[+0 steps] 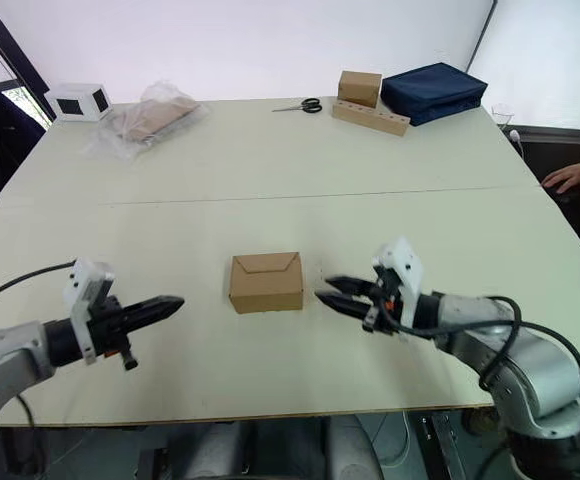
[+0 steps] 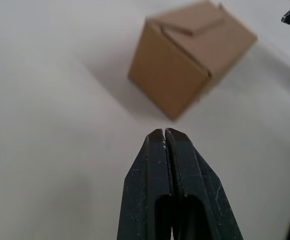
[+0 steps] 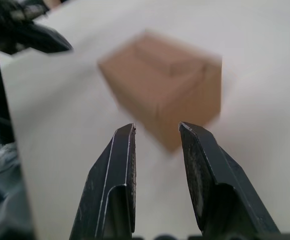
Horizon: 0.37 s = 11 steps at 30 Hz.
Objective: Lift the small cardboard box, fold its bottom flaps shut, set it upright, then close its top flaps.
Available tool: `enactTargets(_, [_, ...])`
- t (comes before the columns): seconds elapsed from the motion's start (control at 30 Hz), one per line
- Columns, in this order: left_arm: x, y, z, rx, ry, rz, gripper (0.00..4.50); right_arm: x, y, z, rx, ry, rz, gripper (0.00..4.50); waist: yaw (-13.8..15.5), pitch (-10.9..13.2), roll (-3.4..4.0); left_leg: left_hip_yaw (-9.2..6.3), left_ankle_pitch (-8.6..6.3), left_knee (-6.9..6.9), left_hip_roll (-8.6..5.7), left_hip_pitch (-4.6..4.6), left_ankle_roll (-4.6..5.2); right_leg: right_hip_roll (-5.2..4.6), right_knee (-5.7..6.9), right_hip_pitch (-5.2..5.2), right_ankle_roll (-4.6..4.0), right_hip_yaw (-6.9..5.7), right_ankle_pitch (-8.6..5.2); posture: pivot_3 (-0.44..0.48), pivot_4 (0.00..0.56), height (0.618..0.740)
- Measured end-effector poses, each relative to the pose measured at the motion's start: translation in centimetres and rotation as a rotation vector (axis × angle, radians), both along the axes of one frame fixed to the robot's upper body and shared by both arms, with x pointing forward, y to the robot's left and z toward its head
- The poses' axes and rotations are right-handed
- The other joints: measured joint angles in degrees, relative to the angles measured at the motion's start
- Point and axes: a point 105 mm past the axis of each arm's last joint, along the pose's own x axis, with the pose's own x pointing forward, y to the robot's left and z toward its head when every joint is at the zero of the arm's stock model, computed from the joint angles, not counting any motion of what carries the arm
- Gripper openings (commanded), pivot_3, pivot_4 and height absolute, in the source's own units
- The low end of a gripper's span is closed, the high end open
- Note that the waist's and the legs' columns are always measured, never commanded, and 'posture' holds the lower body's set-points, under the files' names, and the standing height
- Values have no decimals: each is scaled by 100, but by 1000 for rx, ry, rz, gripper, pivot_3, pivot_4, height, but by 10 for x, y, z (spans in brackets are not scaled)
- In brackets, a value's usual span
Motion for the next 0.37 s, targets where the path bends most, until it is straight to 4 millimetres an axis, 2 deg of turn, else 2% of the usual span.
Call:
enactTargets(0.13, [-15, 7, -14, 18, 46, -8, 0, -3, -11, 1, -33, -11, 6, 1376, -4, 0, -1, 1, 0, 1, 4, 17, 0, 7, 1, 14, -2, 0, 0, 0, 150, 740])
enactTargets(0.27, [-17, 12, -18, 7, 57, 6, 0, -1, -19, 1, -71, -11, 10, 1376, 43, 1, -3, 1, -2, 0, 4, 13, 2, 6, -4, 15, -1, 0, -1, 0, 150, 740])
enactTargets(0.37, [-16, 11, -17, -7, 50, 8, 0, 0, -19, -1, -68, -7, 18, 1376, 90, 1, -3, 2, -1, 1, 4, 13, 2, 5, -4, 14, -1, 1, 0, 0, 150, 740])
